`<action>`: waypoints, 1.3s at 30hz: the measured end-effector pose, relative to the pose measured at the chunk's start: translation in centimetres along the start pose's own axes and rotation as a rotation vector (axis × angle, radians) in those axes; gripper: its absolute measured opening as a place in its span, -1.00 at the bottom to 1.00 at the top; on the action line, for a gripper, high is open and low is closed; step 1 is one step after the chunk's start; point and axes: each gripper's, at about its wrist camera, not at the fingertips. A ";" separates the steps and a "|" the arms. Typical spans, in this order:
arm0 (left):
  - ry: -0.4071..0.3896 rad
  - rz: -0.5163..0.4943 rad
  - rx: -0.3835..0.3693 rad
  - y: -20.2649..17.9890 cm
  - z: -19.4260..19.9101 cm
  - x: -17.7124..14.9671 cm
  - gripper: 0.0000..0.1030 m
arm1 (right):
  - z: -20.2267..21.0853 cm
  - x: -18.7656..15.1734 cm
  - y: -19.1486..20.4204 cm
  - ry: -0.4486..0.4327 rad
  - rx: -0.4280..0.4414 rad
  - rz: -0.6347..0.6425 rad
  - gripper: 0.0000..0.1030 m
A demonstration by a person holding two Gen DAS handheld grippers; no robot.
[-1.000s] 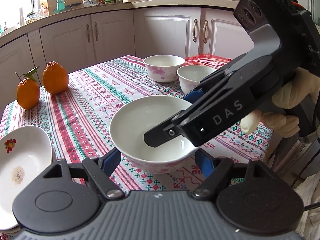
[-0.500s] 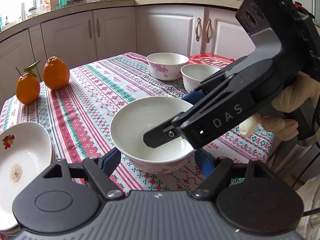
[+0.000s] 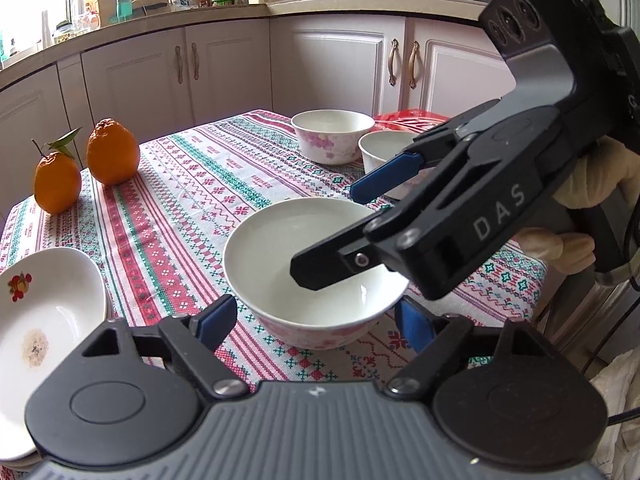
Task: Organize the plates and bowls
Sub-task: 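Set the bowl down and open the right tool, then move the left tool to the set-down bowl and grasp its rim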
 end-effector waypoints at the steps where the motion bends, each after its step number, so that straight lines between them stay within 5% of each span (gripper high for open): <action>1: 0.000 -0.001 0.001 0.0 0.1 0.0 0.69 | 0.2 -0.1 0.1 -0.002 -0.004 0.004 1.00; 10: -0.006 -0.009 0.013 -0.3 1.1 0.3 0.72 | 2.5 -1.0 0.8 -0.020 -0.094 0.095 1.00; 20: -0.017 -0.026 0.016 -0.9 2.2 1.0 0.74 | 6.0 -3.0 -1.1 -0.049 -0.157 -0.010 1.00; 39: -0.040 -0.112 -0.036 -4.6 -1.0 7.8 0.77 | 9.1 -6.4 -5.9 -0.026 -0.432 0.012 1.00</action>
Point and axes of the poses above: each gripper's, at about its wrist camera, not at the fingertips, and z roughly against the way its jaws point, y to its left, x to its top, and after that the axes turned 13 degrees about x, right-handed
